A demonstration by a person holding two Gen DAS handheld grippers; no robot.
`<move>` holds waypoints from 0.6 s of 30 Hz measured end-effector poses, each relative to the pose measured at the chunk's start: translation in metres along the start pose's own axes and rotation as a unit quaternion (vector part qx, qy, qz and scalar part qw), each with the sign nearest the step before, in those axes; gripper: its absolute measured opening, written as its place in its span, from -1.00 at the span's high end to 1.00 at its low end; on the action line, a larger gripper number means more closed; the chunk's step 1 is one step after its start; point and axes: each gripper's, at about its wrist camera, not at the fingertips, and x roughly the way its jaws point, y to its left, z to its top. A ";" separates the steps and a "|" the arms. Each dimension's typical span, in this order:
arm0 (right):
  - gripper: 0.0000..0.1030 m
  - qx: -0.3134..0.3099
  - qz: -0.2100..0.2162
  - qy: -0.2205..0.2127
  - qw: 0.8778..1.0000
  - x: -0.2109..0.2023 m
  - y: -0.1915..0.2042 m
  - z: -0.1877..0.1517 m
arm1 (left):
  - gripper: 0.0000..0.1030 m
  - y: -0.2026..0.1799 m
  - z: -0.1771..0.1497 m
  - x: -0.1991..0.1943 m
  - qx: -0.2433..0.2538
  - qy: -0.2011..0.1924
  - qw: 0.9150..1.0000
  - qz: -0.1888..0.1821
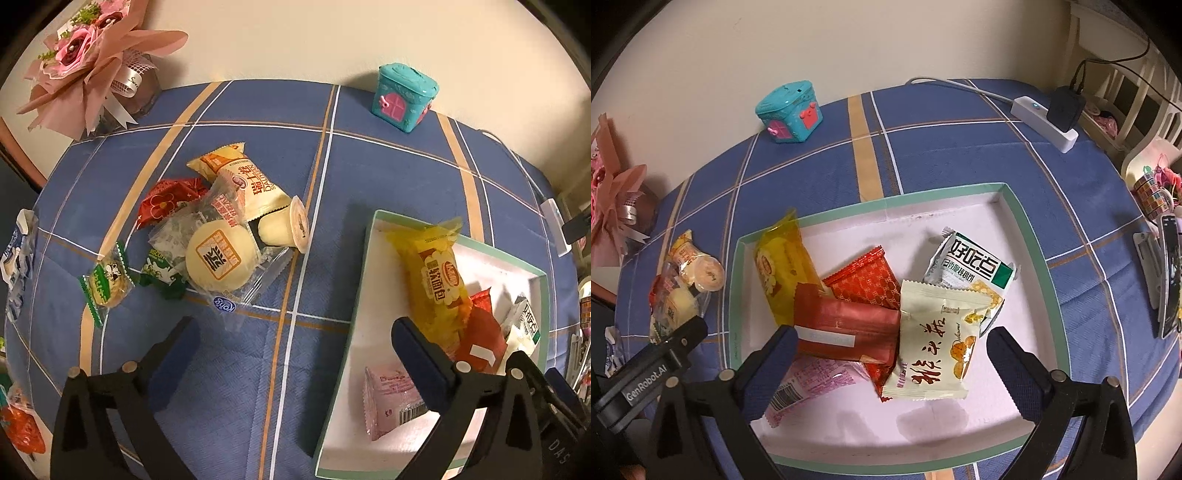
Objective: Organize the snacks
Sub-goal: 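Lift both tools from the tray and move them back toward the snack pile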
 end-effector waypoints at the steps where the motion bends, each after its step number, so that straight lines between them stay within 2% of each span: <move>1: -1.00 0.000 0.000 0.001 1.000 0.000 0.000 0.000 | -0.99 0.000 0.000 0.000 0.000 0.001 1.000 -0.001; 6: -1.00 0.011 -0.004 0.004 1.000 -0.002 -0.004 -0.001 | -0.99 0.000 0.001 -0.005 0.000 0.002 1.000 -0.012; 9: -1.00 0.015 -0.003 0.001 1.000 -0.004 -0.005 -0.001 | -0.99 -0.003 0.003 -0.016 0.002 -0.019 1.000 -0.025; 13: -1.00 0.020 -0.004 -0.009 1.000 -0.011 -0.003 -0.001 | -0.99 -0.007 0.005 -0.028 0.009 -0.044 0.999 -0.013; 18: -1.00 0.013 -0.012 -0.015 1.000 -0.014 0.004 -0.002 | -0.99 0.004 0.008 -0.032 -0.014 -0.044 0.999 -0.026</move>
